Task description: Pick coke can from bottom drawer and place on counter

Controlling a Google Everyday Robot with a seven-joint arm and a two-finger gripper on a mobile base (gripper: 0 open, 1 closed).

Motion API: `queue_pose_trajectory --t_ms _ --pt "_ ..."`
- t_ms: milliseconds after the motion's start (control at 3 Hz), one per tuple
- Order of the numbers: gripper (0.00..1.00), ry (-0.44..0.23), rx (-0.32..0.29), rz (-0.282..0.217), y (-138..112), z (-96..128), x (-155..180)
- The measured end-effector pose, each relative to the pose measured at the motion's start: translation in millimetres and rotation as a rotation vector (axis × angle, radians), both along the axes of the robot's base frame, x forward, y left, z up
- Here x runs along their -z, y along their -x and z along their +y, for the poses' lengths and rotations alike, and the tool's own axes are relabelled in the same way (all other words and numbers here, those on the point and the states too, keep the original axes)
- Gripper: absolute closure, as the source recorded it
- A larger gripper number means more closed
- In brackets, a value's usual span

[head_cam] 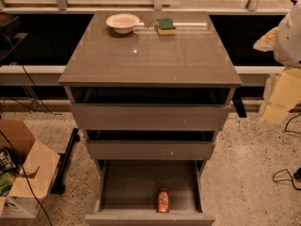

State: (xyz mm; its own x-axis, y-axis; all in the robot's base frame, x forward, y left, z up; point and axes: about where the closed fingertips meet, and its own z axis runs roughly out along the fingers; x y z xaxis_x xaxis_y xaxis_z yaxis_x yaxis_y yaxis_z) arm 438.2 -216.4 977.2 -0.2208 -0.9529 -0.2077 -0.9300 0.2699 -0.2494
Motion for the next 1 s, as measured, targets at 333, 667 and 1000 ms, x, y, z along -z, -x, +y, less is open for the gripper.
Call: queue_pose_trajectory --t_ms 333,667,1000 --pt "0.00 0.000 0.000 0.000 0 0 0" --pt "0.00 -0.036 0.030 -0.012 -5 9 12" --pt "0.00 -0.099 0.083 -0.018 -17 24 38"
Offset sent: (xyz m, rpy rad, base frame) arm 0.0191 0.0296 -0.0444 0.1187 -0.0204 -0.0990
